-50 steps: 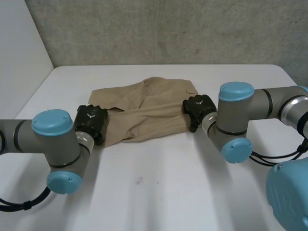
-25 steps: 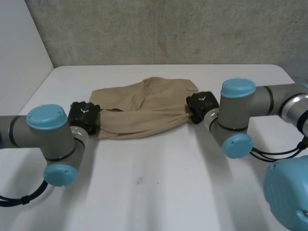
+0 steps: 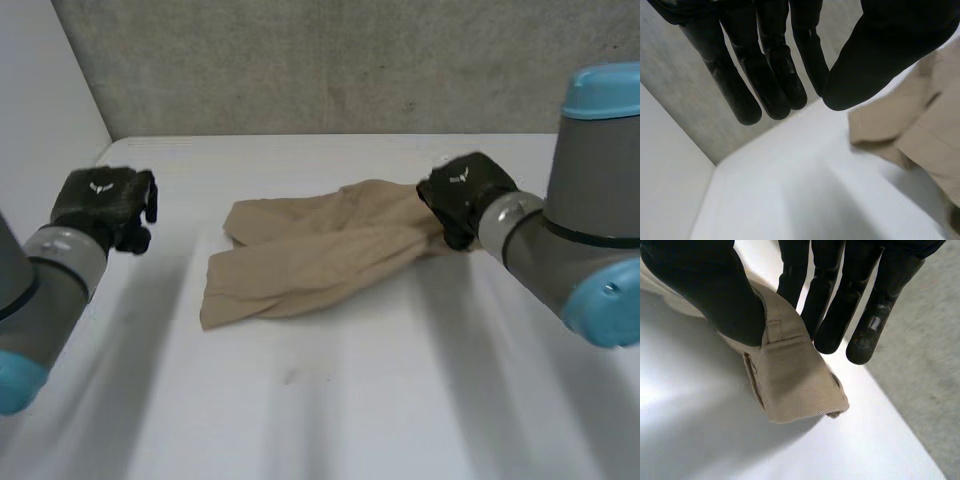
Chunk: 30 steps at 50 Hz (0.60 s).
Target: Fold the shorts.
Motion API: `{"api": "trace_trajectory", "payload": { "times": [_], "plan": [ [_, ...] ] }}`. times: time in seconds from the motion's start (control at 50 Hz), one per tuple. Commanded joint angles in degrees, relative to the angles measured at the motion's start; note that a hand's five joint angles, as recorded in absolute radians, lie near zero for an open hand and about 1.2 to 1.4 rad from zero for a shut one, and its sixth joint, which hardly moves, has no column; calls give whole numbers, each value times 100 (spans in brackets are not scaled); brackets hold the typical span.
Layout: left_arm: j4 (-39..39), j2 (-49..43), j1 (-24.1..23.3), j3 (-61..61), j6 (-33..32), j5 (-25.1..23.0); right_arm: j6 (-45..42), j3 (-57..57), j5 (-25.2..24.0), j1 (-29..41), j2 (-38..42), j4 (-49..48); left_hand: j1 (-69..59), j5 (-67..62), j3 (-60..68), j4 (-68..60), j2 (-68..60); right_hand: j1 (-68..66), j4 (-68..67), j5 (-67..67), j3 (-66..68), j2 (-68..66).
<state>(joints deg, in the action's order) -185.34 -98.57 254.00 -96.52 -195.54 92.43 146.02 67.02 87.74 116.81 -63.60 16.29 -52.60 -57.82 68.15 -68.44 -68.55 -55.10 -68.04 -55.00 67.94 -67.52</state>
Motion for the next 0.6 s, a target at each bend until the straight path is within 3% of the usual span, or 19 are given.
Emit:
{"api": "trace_trajectory", "payload": {
  "times": [0.02, 0.08, 0.2, 0.34, 0.6],
  "plan": [
    [314, 127, 62, -472, 42, -567, -136, 557, -46, -18, -302, 340, -1991, -469, 436, -408, -397, -2490, -1196, -1500, 1206, -1248],
    [288, 66, -43, -639, 86, -690, -66, 628, -37, -26, -276, 279, 342, 1864, -1898, 1926, 1937, -2490, -1196, -1500, 1206, -1248],
    [-70, -196, -499, -894, 121, -735, 22, 847, -11, -26, -241, 6, 2182, 3705, -3738, 3766, 3777, -2490, -1196, -1500, 1206, -1248],
    [-774, -601, -597, -886, 104, -700, 391, 1410, -29, -123, -258, -653, 2170, 3692, -3725, 3754, 3765, -2490, -1196, -1500, 1206, -1248],
    [-1004, -1541, -580, -465, 42, -691, 480, 2043, -46, -176, -302, -1128, 2102, 3624, -3658, 3686, 3697, -2490, -1196, -1500, 1206, -1248]
  ]
}}
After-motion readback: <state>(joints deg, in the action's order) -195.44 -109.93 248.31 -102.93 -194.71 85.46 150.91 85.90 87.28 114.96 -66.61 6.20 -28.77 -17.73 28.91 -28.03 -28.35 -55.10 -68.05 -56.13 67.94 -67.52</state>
